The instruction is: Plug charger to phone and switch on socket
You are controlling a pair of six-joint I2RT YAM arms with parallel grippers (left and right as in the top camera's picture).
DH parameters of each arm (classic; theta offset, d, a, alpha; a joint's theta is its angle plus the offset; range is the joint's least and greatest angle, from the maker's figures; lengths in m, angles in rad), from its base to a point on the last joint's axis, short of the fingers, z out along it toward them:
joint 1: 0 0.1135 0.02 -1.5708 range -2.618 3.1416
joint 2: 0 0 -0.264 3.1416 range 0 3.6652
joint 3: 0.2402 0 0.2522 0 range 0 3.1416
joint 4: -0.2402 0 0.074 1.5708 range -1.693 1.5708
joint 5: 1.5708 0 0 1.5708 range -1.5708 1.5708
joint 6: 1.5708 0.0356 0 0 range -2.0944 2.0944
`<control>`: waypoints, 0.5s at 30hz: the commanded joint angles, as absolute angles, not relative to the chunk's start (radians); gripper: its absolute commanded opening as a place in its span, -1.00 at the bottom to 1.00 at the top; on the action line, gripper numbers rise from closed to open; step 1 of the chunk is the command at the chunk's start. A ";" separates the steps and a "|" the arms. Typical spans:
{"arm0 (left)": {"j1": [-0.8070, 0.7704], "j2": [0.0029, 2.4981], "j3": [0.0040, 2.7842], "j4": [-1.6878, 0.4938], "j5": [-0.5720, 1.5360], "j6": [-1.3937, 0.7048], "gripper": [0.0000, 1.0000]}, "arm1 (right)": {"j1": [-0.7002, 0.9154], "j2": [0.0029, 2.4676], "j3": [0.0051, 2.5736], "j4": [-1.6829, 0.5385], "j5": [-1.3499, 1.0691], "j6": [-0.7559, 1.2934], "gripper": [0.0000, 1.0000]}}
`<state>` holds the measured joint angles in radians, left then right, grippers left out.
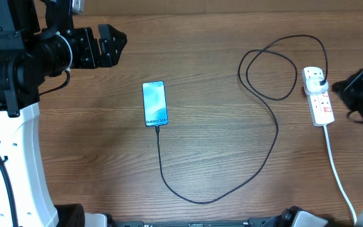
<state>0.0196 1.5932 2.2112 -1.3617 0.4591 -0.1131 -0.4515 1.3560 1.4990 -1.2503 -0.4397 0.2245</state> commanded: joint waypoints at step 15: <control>0.012 1.584 2.228 -1.361 0.461 -0.112 0.99 | -0.230 0.896 1.512 -1.504 -0.446 0.155 0.46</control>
<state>0.0196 1.5932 2.2112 -1.3624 0.4591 -0.1131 -0.2394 0.9287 1.5005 -1.4727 -0.4461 0.1627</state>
